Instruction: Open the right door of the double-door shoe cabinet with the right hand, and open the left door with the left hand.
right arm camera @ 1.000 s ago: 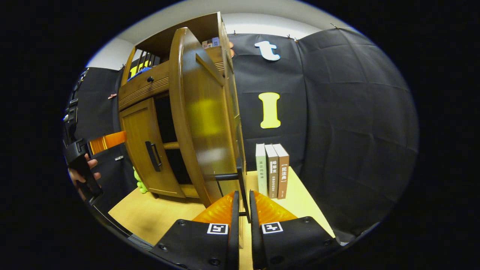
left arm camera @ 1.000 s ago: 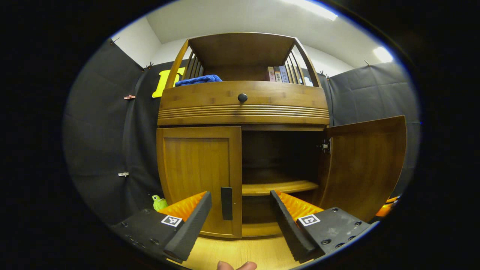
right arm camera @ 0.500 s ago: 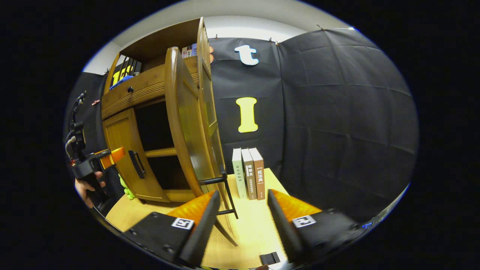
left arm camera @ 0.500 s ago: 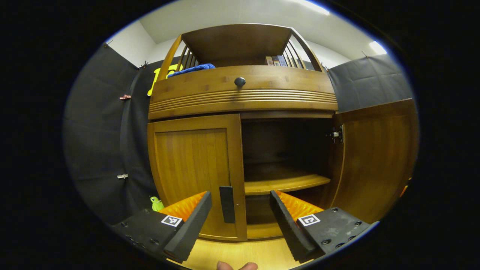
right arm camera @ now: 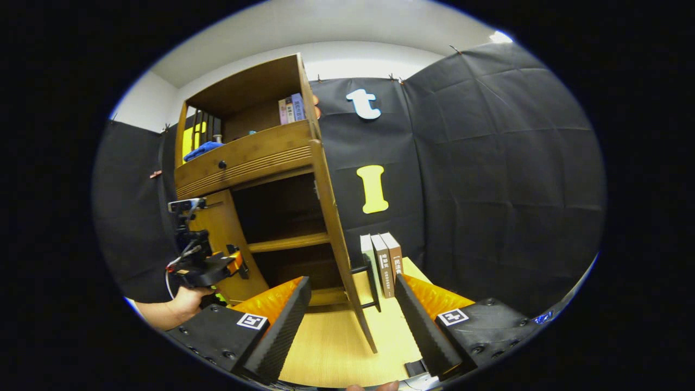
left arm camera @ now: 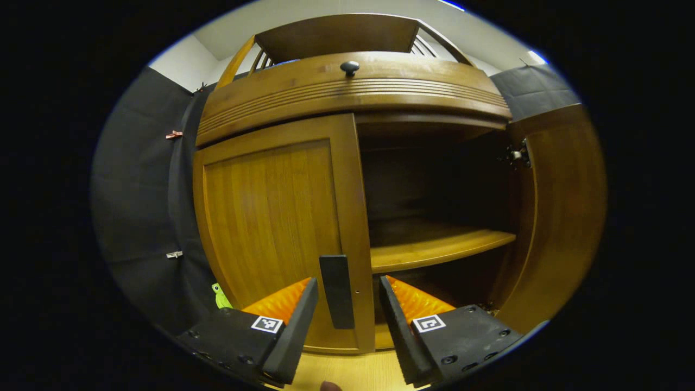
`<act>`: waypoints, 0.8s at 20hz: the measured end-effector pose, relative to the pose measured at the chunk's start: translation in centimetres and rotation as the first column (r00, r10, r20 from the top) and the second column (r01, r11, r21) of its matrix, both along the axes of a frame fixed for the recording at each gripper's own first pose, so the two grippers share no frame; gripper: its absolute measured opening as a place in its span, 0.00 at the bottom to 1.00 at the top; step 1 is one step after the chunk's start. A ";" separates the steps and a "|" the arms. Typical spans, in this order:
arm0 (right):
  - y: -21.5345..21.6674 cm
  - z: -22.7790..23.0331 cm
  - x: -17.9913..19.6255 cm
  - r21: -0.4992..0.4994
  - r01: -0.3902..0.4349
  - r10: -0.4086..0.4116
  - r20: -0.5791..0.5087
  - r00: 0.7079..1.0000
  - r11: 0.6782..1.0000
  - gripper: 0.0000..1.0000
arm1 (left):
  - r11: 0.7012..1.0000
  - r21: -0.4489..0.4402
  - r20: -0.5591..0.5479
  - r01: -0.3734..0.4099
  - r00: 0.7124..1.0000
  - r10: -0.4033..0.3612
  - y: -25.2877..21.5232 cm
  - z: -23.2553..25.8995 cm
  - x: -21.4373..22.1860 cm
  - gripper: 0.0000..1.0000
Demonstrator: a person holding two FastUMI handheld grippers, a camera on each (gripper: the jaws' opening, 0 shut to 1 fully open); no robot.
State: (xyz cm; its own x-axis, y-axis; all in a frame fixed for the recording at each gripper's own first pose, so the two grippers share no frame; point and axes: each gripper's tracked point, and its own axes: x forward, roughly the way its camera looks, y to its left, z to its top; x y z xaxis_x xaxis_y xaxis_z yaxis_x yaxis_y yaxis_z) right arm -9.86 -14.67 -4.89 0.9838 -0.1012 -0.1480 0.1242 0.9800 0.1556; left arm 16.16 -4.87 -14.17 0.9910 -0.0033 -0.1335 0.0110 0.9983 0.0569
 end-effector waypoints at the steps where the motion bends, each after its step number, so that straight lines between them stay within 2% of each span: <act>1: 0.8 -0.1 -0.1 -0.004 -0.014 0.014 -0.004 1.000 1.000 0.98 | 1.000 -0.011 -0.009 -0.002 1.000 0.002 0.2 -0.6 0.6 0.70; 3: 1.9 -0.5 -0.5 -0.011 -0.029 0.029 -0.018 0.999 1.000 0.98 | 0.999 -0.033 -0.018 -0.004 1.000 0.003 0.3 -1.1 1.9 0.66; 7: 2.5 -0.4 -1.0 -0.038 -0.031 0.030 -0.020 0.999 0.999 1.00 | 0.999 -0.037 -0.040 -0.018 0.999 0.016 1.0 -2.1 4.1 0.51; 10: 2.7 -0.1 -1.1 -0.050 -0.023 0.022 -0.014 1.000 0.998 0.98 | 0.999 -0.048 -0.052 -0.005 0.999 0.003 1.1 -2.5 4.5 0.38; 16: 3.9 0.0 -1.1 -0.070 -0.031 0.030 -0.014 0.999 0.997 1.00 | 0.999 -0.050 -0.075 0.008 0.997 -0.012 1.7 -2.3 2.2 0.32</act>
State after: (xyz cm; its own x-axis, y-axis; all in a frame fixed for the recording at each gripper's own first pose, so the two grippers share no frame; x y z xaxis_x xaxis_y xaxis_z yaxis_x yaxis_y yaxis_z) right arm -10.91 -10.77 -4.87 0.9847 -0.0816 -0.1539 0.0955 0.9918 0.0846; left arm 18.31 -3.14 -16.48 0.9782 -0.0216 -0.2068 0.0233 0.9997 0.0059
